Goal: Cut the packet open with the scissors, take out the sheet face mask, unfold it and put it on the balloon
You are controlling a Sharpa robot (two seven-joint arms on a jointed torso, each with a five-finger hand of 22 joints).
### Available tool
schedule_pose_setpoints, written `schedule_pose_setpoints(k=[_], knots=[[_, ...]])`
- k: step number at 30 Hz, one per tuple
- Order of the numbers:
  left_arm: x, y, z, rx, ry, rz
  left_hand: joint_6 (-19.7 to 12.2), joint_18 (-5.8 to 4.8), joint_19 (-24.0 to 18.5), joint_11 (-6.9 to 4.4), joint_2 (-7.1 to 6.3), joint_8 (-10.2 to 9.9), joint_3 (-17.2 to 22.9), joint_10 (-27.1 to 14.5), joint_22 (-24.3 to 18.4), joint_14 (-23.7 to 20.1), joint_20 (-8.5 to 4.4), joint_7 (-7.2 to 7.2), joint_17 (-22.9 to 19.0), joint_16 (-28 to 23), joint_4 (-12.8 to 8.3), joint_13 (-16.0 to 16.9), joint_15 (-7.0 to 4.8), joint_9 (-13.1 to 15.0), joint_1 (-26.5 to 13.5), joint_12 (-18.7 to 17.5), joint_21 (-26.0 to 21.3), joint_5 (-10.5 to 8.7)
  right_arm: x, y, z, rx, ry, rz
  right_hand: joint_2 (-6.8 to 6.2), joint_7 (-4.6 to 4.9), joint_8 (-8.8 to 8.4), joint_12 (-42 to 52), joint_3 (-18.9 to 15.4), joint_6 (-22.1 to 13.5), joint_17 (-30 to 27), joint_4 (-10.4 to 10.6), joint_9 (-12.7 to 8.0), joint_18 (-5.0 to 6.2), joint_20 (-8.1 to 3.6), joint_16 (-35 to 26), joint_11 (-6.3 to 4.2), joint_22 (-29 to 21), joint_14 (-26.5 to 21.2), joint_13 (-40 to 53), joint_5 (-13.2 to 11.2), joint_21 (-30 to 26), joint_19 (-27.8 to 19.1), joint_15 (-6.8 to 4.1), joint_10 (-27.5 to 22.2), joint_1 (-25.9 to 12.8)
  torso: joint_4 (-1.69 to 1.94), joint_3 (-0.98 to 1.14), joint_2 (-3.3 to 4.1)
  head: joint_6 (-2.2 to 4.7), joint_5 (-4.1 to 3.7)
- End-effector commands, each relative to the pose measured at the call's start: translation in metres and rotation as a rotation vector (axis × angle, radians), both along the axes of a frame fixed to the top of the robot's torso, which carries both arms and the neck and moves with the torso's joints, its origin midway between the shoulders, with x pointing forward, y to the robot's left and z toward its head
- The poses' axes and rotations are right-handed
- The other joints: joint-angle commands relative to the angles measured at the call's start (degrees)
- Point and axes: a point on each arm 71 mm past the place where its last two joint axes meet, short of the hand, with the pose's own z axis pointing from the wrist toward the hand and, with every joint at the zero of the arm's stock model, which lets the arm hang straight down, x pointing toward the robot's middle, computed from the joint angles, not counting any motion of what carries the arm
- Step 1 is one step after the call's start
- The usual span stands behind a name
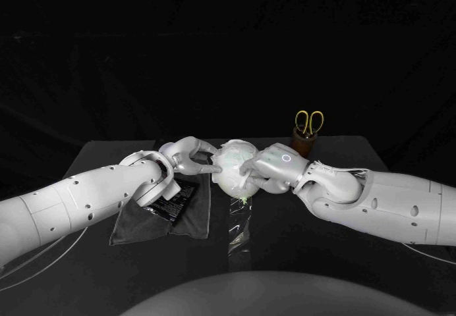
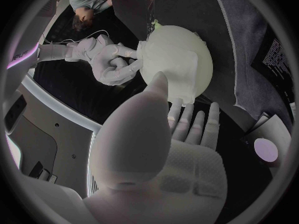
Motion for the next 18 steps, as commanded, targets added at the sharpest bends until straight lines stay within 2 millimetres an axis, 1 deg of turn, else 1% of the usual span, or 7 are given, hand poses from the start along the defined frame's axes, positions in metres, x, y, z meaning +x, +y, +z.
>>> schedule_pose_setpoints(k=[1,4,5,8,9,10,18], knots=[[-0.0012,-0.0029,0.0005,-0.01,0.011,-0.017,-0.36,-0.64,-0.03,0.04,0.61,-0.21,-0.3,-0.3,-0.06,-0.26,0.1,1.67,-0.06,-0.21,-0.04,-0.08,-0.11,0.03,-0.02,-0.27,-0.03,0.08,-0.0002,0.0015,-0.0009,-0.023,-0.007,0.007,-0.06,0.06,-0.4,0.11,0.14,0.1,15.1,-0.28,-0.11,0.71,-0.06,0.2,0.39,1.38,5.99,11.48,-0.22,-0.09,0.17,0.4,2.03,0.54,-0.03,0.04,0.0,0.0,0.02],[-0.0013,-0.0029,0.0006,-0.01,0.011,-0.017,-0.36,-0.64,-0.03,0.04,0.61,-0.21,-0.3,-0.3,-0.06,-0.26,0.1,1.67,-0.06,-0.21,-0.04,-0.08,-0.11,0.03,-0.02,-0.27,-0.03,0.08,-0.0008,0.003,0.0003,-0.01,-0.015,0.013,0.75,0.08,-0.41,0.33,0.2,0.71,15.1,0.34,-0.18,0.62,-0.04,0.2,0.43,1.65,5.99,11.67,-0.22,0.42,0.5,0.41,2.27,-0.03,-0.03,0.06,0.03,0.0,-0.06],[-0.0015,-0.003,0.0006,-0.011,0.012,-0.017,-0.36,-0.64,-0.03,0.04,0.61,-0.21,-0.3,-0.3,-0.06,-0.26,0.1,1.67,-0.06,-0.21,-0.04,-0.08,-0.11,0.03,-0.02,-0.27,-0.03,0.08,-0.0012,0.0038,0.0012,0.001,-0.02,0.017,2.4,-0.08,0.38,0.69,0.3,2.42,15.1,1.46,0.13,0.45,-0.01,0.2,0.45,1.98,5.99,11.98,-0.22,1.22,1.01,0.46,2.65,-0.91,-0.05,0.07,0.03,0.0,-0.08],[-0.0017,-0.0032,0.0007,-0.011,0.012,-0.018,-0.36,-0.64,-0.03,0.04,0.61,-0.21,-0.3,-0.3,-0.06,-0.26,0.1,1.67,-0.06,-0.21,-0.04,-0.08,-0.11,0.03,-0.02,-0.27,-0.03,0.08,-0.0023,0.005,0.0033,0.026,-0.031,0.024,3.86,-0.7,1.44,1.35,-0.07,3.97,15.1,2.4,0.72,0.17,-0.01,0.2,0.1,2.58,5.99,12.56,-0.22,2.81,2.06,0.35,3.36,-1.69,-0.06,0.05,0.03,0.0,-0.06],[-0.0017,-0.0032,0.0007,-0.011,0.012,-0.018,-0.36,-0.64,-0.03,0.04,0.61,-0.21,-0.3,-0.3,-0.06,-0.26,0.1,1.67,-0.06,-0.21,-0.04,-0.08,-0.11,0.03,-0.02,-0.27,-0.03,0.08,-0.0027,0.0053,0.0039,0.033,-0.033,0.026,4.98,-1.23,2.0,1.82,-0.1,4.36,15.1,3.46,1.11,0.04,-0.1,0.2,-0.29,2.92,5.99,12.98,-0.21,3.75,2.76,0.11,3.87,-2.48,-0.06,0.05,0.02,0.0,-0.04],[-0.0017,-0.0033,0.0007,-0.012,0.012,-0.018,-0.36,-0.64,-0.03,0.04,0.61,-0.21,-0.3,-0.3,-0.06,-0.26,0.1,1.67,-0.06,-0.21,-0.04,-0.08,-0.11,0.03,-0.02,-0.27,-0.03,0.08,-0.0031,0.0055,0.0046,0.04,-0.035,0.028,5.48,-1.38,2.21,1.95,0.02,4.54,15.1,3.9,1.24,0.02,-0.16,0.2,-0.44,3.0,5.99,13.1,-0.21,3.95,2.96,0.0,4.01,-2.75,-0.05,0.04,0.01,0.0,-0.04],[-0.0016,-0.0026,0.0006,-0.011,0.012,-0.016,-0.36,-0.64,-0.03,0.04,0.61,-0.21,-0.3,-0.3,-0.06,-0.26,0.1,1.67,-0.06,-0.21,-0.04,-0.08,-0.11,0.03,-0.02,-0.27,-0.03,0.08,-0.0052,0.0047,0.0078,0.072,-0.048,0.032,6.3,-1.81,3.09,2.1,0.35,4.99,15.1,4.82,1.85,0.0,-0.53,0.2,-0.9,3.1,5.99,13.23,-0.21,4.09,3.35,-0.44,4.2,-3.32,-0.04,0.04,-0.02,0.0,-0.01]])
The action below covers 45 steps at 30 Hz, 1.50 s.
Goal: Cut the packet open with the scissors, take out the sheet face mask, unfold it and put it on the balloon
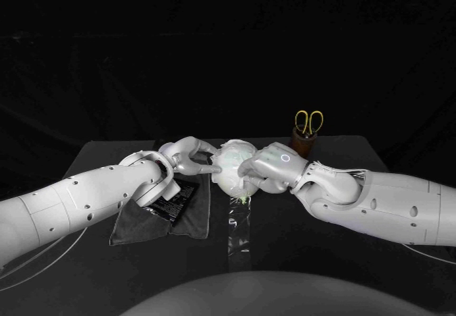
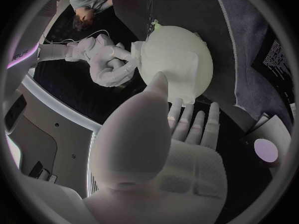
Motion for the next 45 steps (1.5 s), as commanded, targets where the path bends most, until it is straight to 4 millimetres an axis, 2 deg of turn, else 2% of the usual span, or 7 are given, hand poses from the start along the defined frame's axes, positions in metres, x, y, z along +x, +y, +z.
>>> schedule_pose_setpoints(k=[1,12,21,27,45], knots=[[-0.001,-0.003,0.0,-0.009,0.011,-0.015,-0.36,-0.64,-0.03,0.04,0.61,-0.21,-0.3,-0.3,-0.07,-0.26,0.09,1.67,-0.06,-0.21,-0.04,-0.08,-0.11,0.06,-0.02,-0.27,-0.03,0.08,-0.002,0.0,0.004,0.035,-0.025,0.014,0.78,-0.06,0.33,0.26,0.05,0.41,15.05,0.38,0.49,0.17,-0.02,0.39,-0.36,3.09,5.99,13.25,-0.07,0.19,0.36,-0.43,4.1,-0.23,0.01,0.0,-0.03,0.0,0.03],[-0.001,-0.002,0.0,-0.008,0.011,-0.014,-0.54,-0.64,-0.05,0.06,0.68,-0.28,-0.38,-0.46,-0.13,-0.21,0.1,1.7,-0.05,-0.28,-0.03,-0.08,-0.04,0.01,-0.07,-0.27,-0.03,0.08,-0.002,0.005,0.011,0.061,-0.025,0.006,0.77,-0.11,0.44,0.25,0.06,0.45,15.05,0.42,0.58,0.17,-0.07,0.39,-0.41,3.09,5.99,13.24,-0.07,0.14,0.38,-0.48,4.09,-0.24,-0.01,0.02,0.0,0.0,-0.05],[-0.001,-0.003,0.0,-0.008,0.011,-0.016,-0.54,-0.64,-0.05,0.06,0.68,-0.28,-0.38,-0.46,-0.13,-0.21,0.1,1.7,-0.05,-0.28,-0.03,-0.08,-0.04,0.01,-0.07,-0.27,-0.03,0.08,0.011,0.016,0.021,0.029,-0.017,-0.024,0.66,-0.16,0.57,-0.2,0.14,0.25,15.05,0.36,0.73,0.44,-0.16,0.39,-0.49,2.61,5.99,12.82,-0.07,-1.37,-0.32,-0.56,3.67,-0.09,0.06,-0.05,-0.12,0.0,-0.62],[-0.001,-0.004,0.0,-0.009,0.012,-0.017,-0.54,-0.63,-0.01,0.08,0.72,-0.29,-0.4,-0.51,-0.15,-0.19,0.09,1.72,-0.04,-0.31,-0.05,-0.08,-0.03,0.01,-0.05,-0.27,-0.02,0.08,0.017,0.025,0.021,0.006,0.013,-0.042,0.68,-0.15,0.58,-0.22,0.16,0.19,15.05,0.38,0.75,0.49,-0.17,0.39,-0.5,2.53,5.99,12.8,-0.07,-1.62,-0.44,-0.57,3.64,-0.09,0.12,-0.05,-0.01,0.0,-0.57],[-0.001,-0.005,0.0,-0.009,0.014,-0.019,-0.54,-0.63,-0.01,0.08,0.72,-0.29,-0.4,-0.51,-0.15,-0.19,0.09,1.72,-0.04,-0.31,-0.05,-0.08,-0.03,0.01,-0.05,-0.27,-0.02,0.08,0.032,0.04,0.018,-0.024,0.126,-0.099,0.54,0.13,0.68,-1.25,0.26,-1.31,15.05,0.6,1.16,0.79,-0.27,0.39,-0.38,1.85,5.99,11.87,-0.08,-4.0,-1.58,-0.53,2.6,-0.04,0.0,-0.02,-0.01,0.0,-0.56]])
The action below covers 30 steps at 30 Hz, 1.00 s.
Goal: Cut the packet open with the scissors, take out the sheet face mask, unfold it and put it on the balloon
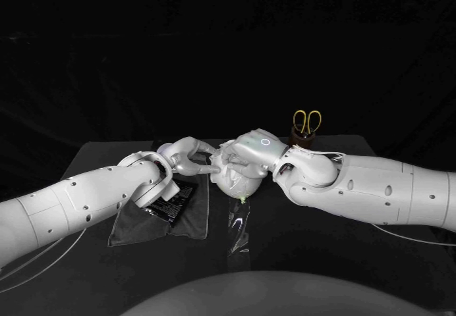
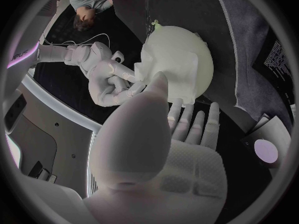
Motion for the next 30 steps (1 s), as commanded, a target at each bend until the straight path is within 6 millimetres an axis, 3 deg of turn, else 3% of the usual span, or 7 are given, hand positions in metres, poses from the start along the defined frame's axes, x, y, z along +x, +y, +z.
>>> schedule_pose_setpoints(k=[1,3,4,5,7,24,30], knots=[[-0.001,-0.004,0.0,-0.007,0.012,-0.018,-0.54,-0.64,-0.01,0.08,0.72,-0.28,-0.4,-0.51,-0.09,-0.19,0.09,1.72,-0.04,-0.31,-0.05,-0.08,-0.03,0.05,-0.05,-0.27,-0.02,0.08,0.005,-0.001,-0.004,-0.016,0.07,-0.043,0.22,0.11,0.2,-0.41,-0.09,-0.79,15.05,0.64,0.04,1.13,-0.14,0.2,-0.27,1.71,6.0,11.66,0.25,-0.68,-0.63,-0.46,2.35,-0.08,-0.02,0.0,0.01,0.0,-0.01],[-0.001,-0.004,0.0,-0.007,0.012,-0.019,-0.54,-0.64,-0.01,0.08,0.72,-0.28,-0.4,-0.51,-0.09,-0.19,0.09,1.72,-0.04,-0.31,-0.05,-0.08,-0.03,0.05,-0.05,-0.27,-0.02,0.08,0.006,0.0,-0.004,-0.008,0.081,-0.052,-0.01,0.35,-0.28,-0.92,-0.54,-1.84,15.05,1.41,-0.1,1.24,-0.08,0.2,0.0,1.43,6.0,11.21,0.25,-1.59,-1.11,-0.3,1.83,-0.99,-0.02,-0.01,0.0,0.0,0.02],[-0.001,-0.004,0.0,-0.007,0.012,-0.019,-0.54,-0.64,-0.01,0.08,0.72,-0.28,-0.4,-0.51,-0.09,-0.19,0.09,1.72,-0.04,-0.31,-0.05,-0.08,-0.03,0.05,-0.05,-0.27,-0.02,0.08,0.007,0.0,-0.004,-0.002,0.088,-0.056,-1.01,0.95,-1.12,-1.22,-1.65,-3.3,15.05,2.76,-0.42,1.3,0.0,0.2,0.49,1.23,6.0,10.94,0.67,-2.23,-1.43,-0.1,1.5,-2.85,-0.01,-0.01,0.02,0.0,0.02],[-0.001,-0.004,0.0,-0.007,0.013,-0.019,-0.54,-0.64,-0.01,0.08,0.72,-0.28,-0.4,-0.51,-0.09,-0.19,0.09,1.72,-0.04,-0.31,-0.05,-0.08,-0.03,0.05,-0.05,-0.27,-0.02,0.08,0.007,0.0,-0.004,0.003,0.093,-0.06,-2.5,1.95,-2.74,-1.5,-4.27,-5.58,15.05,6.87,-1.14,1.19,0.44,0.2,1.46,1.0,6.0,10.68,0.52,-3.04,-1.82,0.77,1.14,-7.72,0.0,-0.01,0.02,0.0,0.04],[-0.001,-0.004,0.0,-0.007,0.013,-0.019,-0.54,-0.64,-0.01,0.08,0.72,-0.28,-0.4,-0.51,-0.09,-0.19,0.09,1.72,-0.04,-0.31,-0.05,-0.08,-0.03,0.05,-0.05,-0.27,-0.02,0.08,0.008,0.0,-0.003,0.01,0.1,-0.065,-2.82,2.44,-3.69,-1.6,-5.4,-6.76,15.05,8.43,-1.57,1.15,0.83,0.2,1.96,0.83,6.0,10.57,0.28,-3.63,-2.06,1.3,0.97,-9.65,0.01,-0.01,0.01,0.0,0.02],[-0.001,-0.004,0.001,-0.007,0.013,-0.02,-0.61,-0.63,-0.07,0.06,0.73,-0.31,-0.42,-0.56,-0.13,-0.18,0.09,1.73,-0.04,-0.36,-0.08,-0.08,-0.01,0.04,0.02,-0.27,-0.03,0.08,0.011,-0.001,0.003,0.106,0.071,-0.146,-1.37,3.9,-5.1,-0.98,-8.46,-7.74,15.05,8.49,-2.18,1.07,2.37,0.2,3.64,1.16,6.0,10.98,0.57,-3.41,-1.25,2.85,1.34,-13.05,0.0,0.0,0.0,0.0,0.18],[-0.001,-0.004,0.001,-0.008,0.013,-0.021,-0.61,-0.63,-0.07,0.06,0.73,-0.31,-0.42,-0.56,-0.13,-0.18,0.09,1.73,-0.04,-0.36,-0.08,-0.08,-0.01,0.04,0.02,-0.27,-0.03,0.08,0.011,-0.013,0.014,0.224,0.06,-0.166,-0.35,3.85,-4.74,0.35,-7.56,-6.51,15.05,7.24,-2.09,0.83,2.65,0.2,3.5,2.38,6.0,12.14,0.58,-0.2,1.2,2.72,2.83,-8.85,0.03,0.01,0.01,0.0,0.41]])
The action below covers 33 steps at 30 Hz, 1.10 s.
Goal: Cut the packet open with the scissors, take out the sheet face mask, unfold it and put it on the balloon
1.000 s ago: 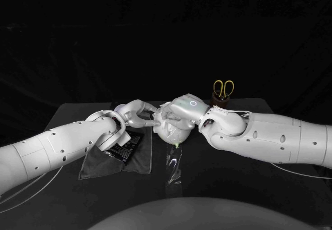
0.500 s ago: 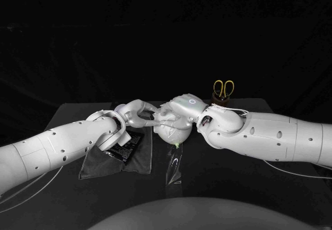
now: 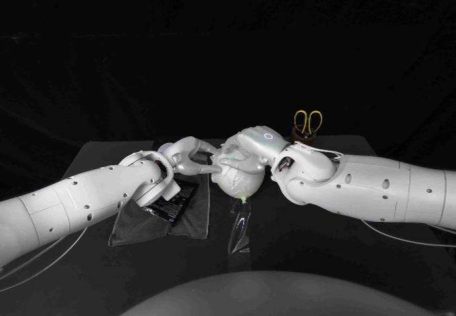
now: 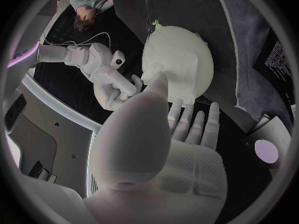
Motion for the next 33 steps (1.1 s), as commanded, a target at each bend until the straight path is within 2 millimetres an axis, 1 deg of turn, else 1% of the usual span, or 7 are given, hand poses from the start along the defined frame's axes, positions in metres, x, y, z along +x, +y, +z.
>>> schedule_pose_setpoints(k=[1,6,11,13,16,23,33], knots=[[-0.001,-0.004,0.0,-0.008,0.013,-0.018,-0.4,-0.63,-0.07,-0.14,0.73,-0.31,-0.26,-0.35,-0.06,-0.18,0.09,1.94,-0.04,-0.36,0.07,-0.08,-0.01,0.05,0.02,-0.27,-0.03,0.08,0.001,-0.01,0.011,0.129,-0.023,-0.034,0.13,-0.1,0.18,0.67,1.11,0.57,15.05,-1.52,0.08,0.16,0.03,0.2,0.16,2.71,5.98,12.4,0.0,1.62,1.2,0.2,3.12,3.45,0.02,-0.01,0.01,0.0,0.23],[-0.002,-0.003,0.001,-0.011,0.016,-0.015,-0.4,-0.63,-0.07,-0.14,0.73,-0.31,-0.26,-0.35,-0.06,-0.18,0.09,1.94,-0.04,-0.36,0.07,-0.08,-0.01,0.05,0.02,-0.27,-0.03,0.08,-0.007,-0.025,0.021,0.18,-0.02,-0.001,-0.37,-0.03,0.36,1.23,2.82,1.2,15.05,-4.25,0.16,-0.2,0.0,0.2,0.21,3.55,5.98,12.92,0.0,3.7,2.66,0.21,3.75,8.33,-0.05,-0.11,0.0,0.0,0.47],[-0.002,-0.002,0.001,-0.012,0.017,-0.014,-0.32,-0.63,-0.11,-0.15,0.77,-0.29,-0.27,-0.36,-0.1,-0.15,0.09,1.92,-0.04,-0.4,0.05,-0.07,0.0,0.07,0.09,-0.26,-0.04,0.08,-0.018,-0.041,0.026,0.177,-0.026,0.023,-1.22,-0.42,1.06,1.42,4.13,2.55,15.05,-7.08,0.46,-0.33,-0.19,0.2,-0.14,4.01,5.98,13.1,-0.02,4.53,3.23,-0.06,3.97,11.97,-0.08,-0.02,-0.1,0.0,0.68],[-0.002,-0.002,0.001,-0.012,0.017,-0.013,-0.32,-0.63,-0.11,-0.15,0.77,-0.29,-0.27,-0.36,-0.1,-0.15,0.09,1.92,-0.04,-0.4,0.05,-0.07,0.0,0.07,0.09,-0.26,-0.04,0.08,-0.021,-0.045,0.027,0.166,-0.033,0.03,-1.41,-0.48,1.21,1.44,4.26,2.81,15.05,-7.47,0.52,-0.37,-0.25,0.2,-0.19,4.11,5.98,13.12,-0.03,4.72,3.34,-0.11,4.0,12.37,-0.06,0.01,-0.1,0.0,0.66],[-0.001,-0.001,0.001,-0.012,0.017,-0.012,-0.32,-0.63,-0.11,-0.15,0.77,-0.29,-0.27,-0.36,-0.1,-0.15,0.09,1.92,-0.04,-0.4,0.05,-0.07,0.0,0.07,0.09,-0.26,-0.04,0.08,-0.027,-0.051,0.025,0.138,-0.05,0.045,-1.94,-1.03,2.22,1.97,4.99,4.71,15.05,-9.43,0.91,-0.55,-0.55,0.2,-0.67,4.63,5.98,13.67,0.02,5.85,3.97,-0.5,4.57,14.38,-0.08,0.02,-0.05,0.0,0.62],[-0.002,-0.001,0.001,-0.012,0.017,-0.011,-0.32,-0.63,-0.11,-0.15,0.77,-0.29,-0.27,-0.36,-0.1,-0.15,0.09,1.92,-0.04,-0.4,0.05,-0.07,0.0,0.07,0.09,-0.26,-0.04,0.08,-0.037,-0.057,0.01,0.079,-0.074,0.055,-1.77,-1.82,2.98,2.8,5.03,6.3,15.05,-9.82,1.12,-0.8,-1.06,0.2,-1.32,5.27,5.98,14.53,-0.05,7.33,4.79,-1.13,5.44,14.29,0.0,0.05,0.03,0.0,0.41],[-0.002,0.0,0.001,-0.012,0.016,-0.009,-0.32,-0.63,-0.11,-0.15,0.77,-0.29,-0.27,-0.36,-0.1,-0.15,0.09,1.92,-0.04,-0.4,0.05,-0.07,0.0,0.07,0.09,-0.26,-0.04,0.08,-0.036,-0.056,-0.006,0.03,-0.071,0.015,-2.83,-2.08,2.47,2.47,4.1,5.93,15.05,-8.93,0.68,-0.66,-1.44,0.2,-1.62,5.09,5.98,14.19,-0.13,6.27,4.45,-1.48,5.14,12.64,0.04,-0.01,0.03,0.0,0.31]])
